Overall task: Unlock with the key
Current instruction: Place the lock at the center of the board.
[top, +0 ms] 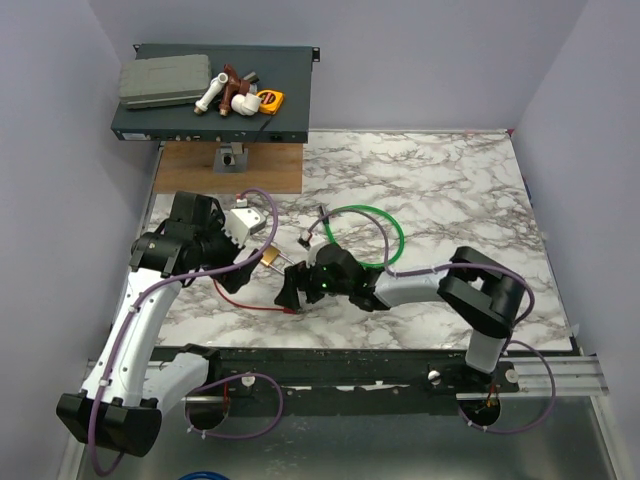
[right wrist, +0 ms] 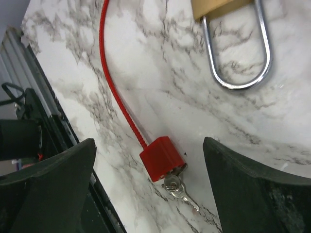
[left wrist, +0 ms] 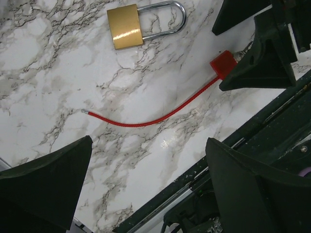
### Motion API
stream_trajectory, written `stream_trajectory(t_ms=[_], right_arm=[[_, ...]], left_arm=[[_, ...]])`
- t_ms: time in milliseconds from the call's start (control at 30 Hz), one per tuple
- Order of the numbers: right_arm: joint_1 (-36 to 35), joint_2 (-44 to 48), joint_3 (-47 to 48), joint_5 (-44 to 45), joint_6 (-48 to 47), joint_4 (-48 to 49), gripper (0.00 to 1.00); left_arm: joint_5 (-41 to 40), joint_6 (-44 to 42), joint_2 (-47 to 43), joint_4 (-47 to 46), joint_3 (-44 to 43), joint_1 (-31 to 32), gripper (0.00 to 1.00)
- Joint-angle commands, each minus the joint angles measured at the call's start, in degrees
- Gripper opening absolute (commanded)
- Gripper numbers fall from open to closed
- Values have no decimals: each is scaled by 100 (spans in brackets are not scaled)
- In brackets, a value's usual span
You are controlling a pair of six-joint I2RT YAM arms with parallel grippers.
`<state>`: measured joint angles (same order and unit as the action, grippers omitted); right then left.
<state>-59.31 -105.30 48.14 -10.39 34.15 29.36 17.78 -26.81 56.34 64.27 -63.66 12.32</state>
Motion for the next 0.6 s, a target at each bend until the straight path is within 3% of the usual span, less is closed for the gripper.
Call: stream_trajectory(t_ms=[0,67,333,567], right_arm=[[-29,765,703,1297,-571,-2020,96],[-21,1143,884,1732,-581,-2557,100],[145,1921,833,2760,-477,-3878,100],[191,1547,298,3307,-468,-3909,78]], left_arm=[[-322,-37,-121,-176,115,-46,98],[-369,-19,-156,-198,155,-45,98],[-670,132,-572,-627,494,-51,98],[-787,130,-887,-1061,907,-67,98]])
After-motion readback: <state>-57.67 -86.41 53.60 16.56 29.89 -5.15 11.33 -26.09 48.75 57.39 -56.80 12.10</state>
